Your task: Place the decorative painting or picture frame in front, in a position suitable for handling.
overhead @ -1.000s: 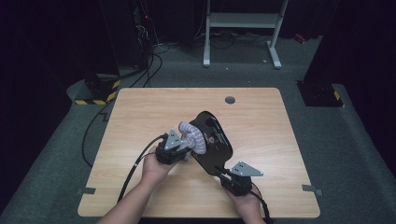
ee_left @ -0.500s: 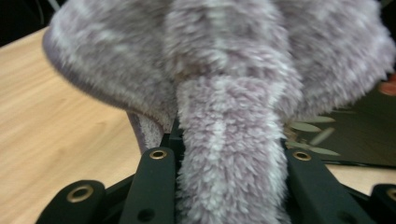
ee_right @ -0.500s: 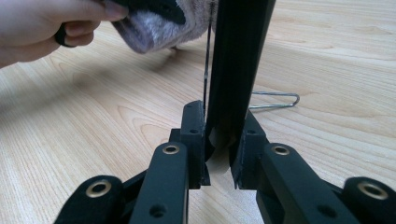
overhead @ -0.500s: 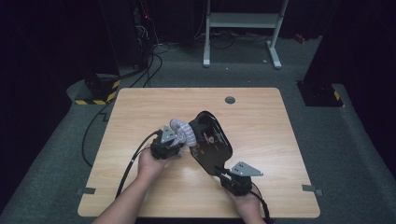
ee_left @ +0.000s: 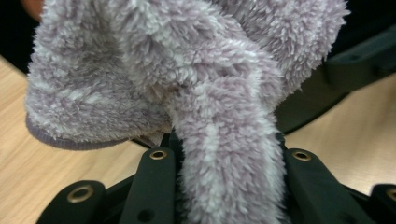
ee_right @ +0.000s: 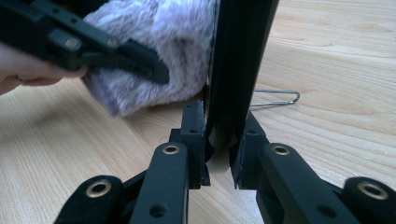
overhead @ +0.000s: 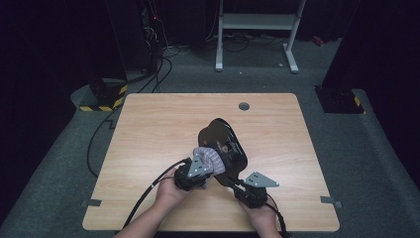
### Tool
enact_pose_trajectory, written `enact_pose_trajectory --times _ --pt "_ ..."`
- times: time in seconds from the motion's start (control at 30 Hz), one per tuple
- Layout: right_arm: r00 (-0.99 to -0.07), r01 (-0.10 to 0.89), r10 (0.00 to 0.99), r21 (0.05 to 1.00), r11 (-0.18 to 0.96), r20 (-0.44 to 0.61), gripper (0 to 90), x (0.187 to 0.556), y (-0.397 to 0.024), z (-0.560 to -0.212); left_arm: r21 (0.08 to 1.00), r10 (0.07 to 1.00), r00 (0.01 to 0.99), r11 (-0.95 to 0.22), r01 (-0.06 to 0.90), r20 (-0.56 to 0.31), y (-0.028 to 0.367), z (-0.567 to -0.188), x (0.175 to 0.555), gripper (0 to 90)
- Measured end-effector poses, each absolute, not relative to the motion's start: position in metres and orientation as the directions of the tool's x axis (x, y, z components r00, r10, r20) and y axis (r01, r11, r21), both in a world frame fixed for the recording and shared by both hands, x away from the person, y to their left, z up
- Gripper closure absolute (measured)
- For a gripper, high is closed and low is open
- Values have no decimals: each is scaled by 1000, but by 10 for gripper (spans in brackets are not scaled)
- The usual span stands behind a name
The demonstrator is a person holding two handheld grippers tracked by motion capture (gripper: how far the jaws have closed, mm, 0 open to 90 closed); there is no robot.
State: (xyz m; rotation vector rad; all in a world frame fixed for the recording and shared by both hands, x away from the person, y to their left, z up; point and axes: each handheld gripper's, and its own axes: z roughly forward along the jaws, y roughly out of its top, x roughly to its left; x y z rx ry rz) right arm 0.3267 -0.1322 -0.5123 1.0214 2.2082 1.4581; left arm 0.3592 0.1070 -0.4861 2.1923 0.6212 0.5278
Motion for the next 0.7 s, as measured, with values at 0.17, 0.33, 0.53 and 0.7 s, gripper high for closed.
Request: enact_pose_trajectory --times 0.17,0.33,0.53,0.7 --pt "-701 394 702 890 230 128 778 327 -132 -512 777 583 797 -571 266 156 109 -489 361 675" --pt "-701 394 702 890 230 129 778 327 -132 -512 768 636 751 -565 301 174 128 -489 383 674" --pt "-701 393 702 890 231 127 778 327 -132 -512 779 722 677 -504 373 142 152 -486 409 674" --pt "-701 393 702 890 231 127 778 327 -132 -512 774 729 673 -497 392 127 155 -487 412 675"
